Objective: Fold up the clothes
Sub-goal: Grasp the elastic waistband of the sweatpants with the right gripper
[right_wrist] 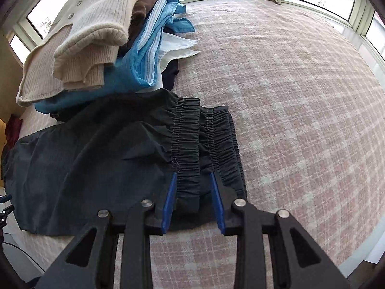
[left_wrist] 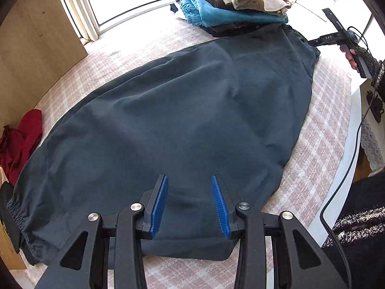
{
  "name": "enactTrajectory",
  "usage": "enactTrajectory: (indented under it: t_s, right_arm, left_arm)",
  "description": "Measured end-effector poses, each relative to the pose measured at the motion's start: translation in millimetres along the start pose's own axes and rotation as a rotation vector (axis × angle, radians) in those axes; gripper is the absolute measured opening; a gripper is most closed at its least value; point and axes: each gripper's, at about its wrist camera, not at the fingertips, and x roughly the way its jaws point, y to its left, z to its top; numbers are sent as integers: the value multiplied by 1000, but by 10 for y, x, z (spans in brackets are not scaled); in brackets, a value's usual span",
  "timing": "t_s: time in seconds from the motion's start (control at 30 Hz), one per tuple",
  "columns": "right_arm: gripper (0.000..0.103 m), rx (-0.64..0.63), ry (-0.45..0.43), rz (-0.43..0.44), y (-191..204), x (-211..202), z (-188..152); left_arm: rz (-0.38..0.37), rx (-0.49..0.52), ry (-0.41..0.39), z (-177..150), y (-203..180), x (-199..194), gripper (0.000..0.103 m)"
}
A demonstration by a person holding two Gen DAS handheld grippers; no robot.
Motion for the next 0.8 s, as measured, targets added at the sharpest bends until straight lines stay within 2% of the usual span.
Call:
enactTrajectory:
  t_s: [0.13, 0.27, 0.4, 0.5, 0.7, 0.8]
  right_arm:
    - [28, -67, 16, 63, 53, 61, 16]
    - [28, -110, 42, 42, 84, 86, 18]
    - [29, -56, -16, 22, -67, -64, 47]
    - [35, -27, 1, 74, -174, -28, 62]
    - [36, -74, 38, 168, -74, 68, 121]
    - [36, -150, 48, 134, 46, 133, 94]
  left_arm:
    - [-4, -64, 48, 16, 50, 192, 36]
    - [-2, -87, 84, 9, 53, 349, 36]
    - [-1, -114, 88, -33, 66, 406, 37]
    - [-5, -127, 84, -64, 68, 396, 37]
    - [-3, -127, 102, -94, 40, 392, 37]
    - [-4, -127, 106, -114, 27, 388, 38]
